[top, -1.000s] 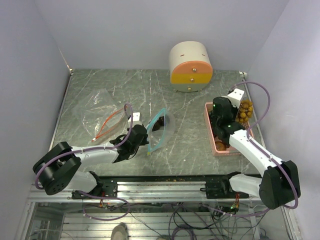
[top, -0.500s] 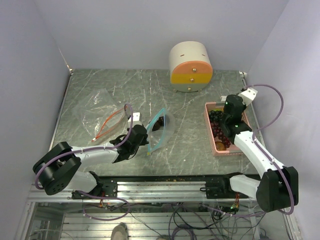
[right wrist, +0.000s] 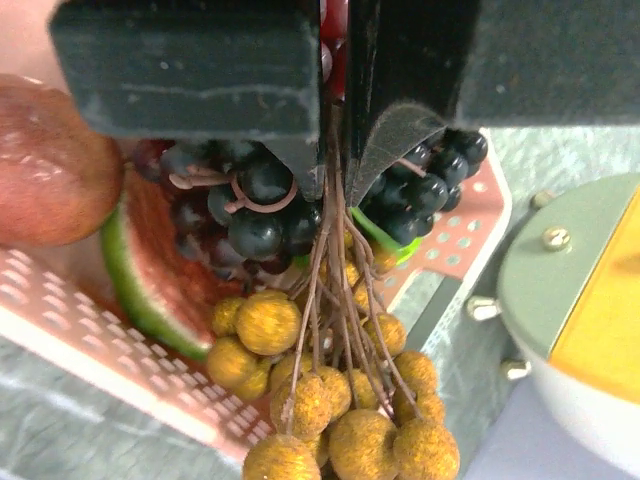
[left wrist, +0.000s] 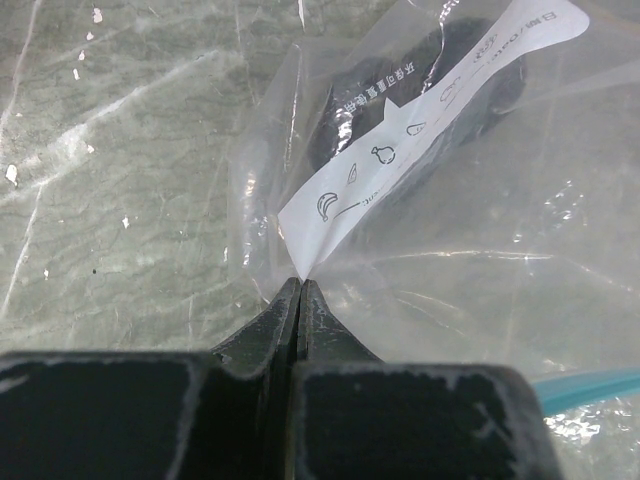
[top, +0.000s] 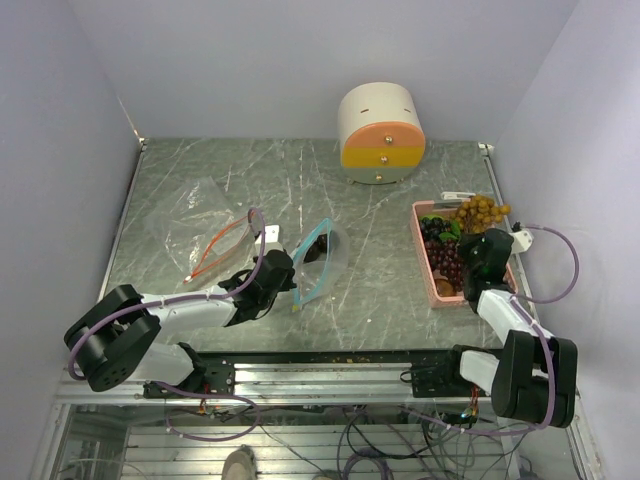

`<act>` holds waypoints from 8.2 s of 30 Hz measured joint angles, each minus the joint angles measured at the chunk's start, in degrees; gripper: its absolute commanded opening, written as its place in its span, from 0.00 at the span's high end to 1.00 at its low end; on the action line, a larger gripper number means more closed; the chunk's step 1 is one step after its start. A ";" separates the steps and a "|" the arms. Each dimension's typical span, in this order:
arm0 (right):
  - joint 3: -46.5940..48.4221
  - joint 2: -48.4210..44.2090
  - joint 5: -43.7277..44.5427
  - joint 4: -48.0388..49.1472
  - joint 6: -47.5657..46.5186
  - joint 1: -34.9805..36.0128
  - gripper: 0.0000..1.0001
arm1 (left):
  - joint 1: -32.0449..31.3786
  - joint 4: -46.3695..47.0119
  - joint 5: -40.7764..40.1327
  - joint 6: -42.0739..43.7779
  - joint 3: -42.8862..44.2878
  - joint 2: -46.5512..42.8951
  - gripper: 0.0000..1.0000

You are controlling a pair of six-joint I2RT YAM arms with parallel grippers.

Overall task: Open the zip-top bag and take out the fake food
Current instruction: Place the fake fruit in the bin, then adjust the zipper food storage bag at the center of the board, then pick up the fake fruit from the zipper food storage bag.

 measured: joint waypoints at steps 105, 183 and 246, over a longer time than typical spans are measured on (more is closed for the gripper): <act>3.69 -9.42 -6.93 -16.79 -7.48 43.76 1.00 | -1.27 -26.91 -13.40 -4.39 0.11 -25.99 0.81; -2.75 -16.20 -8.28 -11.89 -2.82 40.41 0.57 | 7.39 8.11 10.14 -0.02 -0.09 4.02 0.93; -8.02 -4.22 -21.11 0.96 0.22 35.60 1.00 | 7.43 3.93 8.44 0.42 -0.98 -6.34 0.93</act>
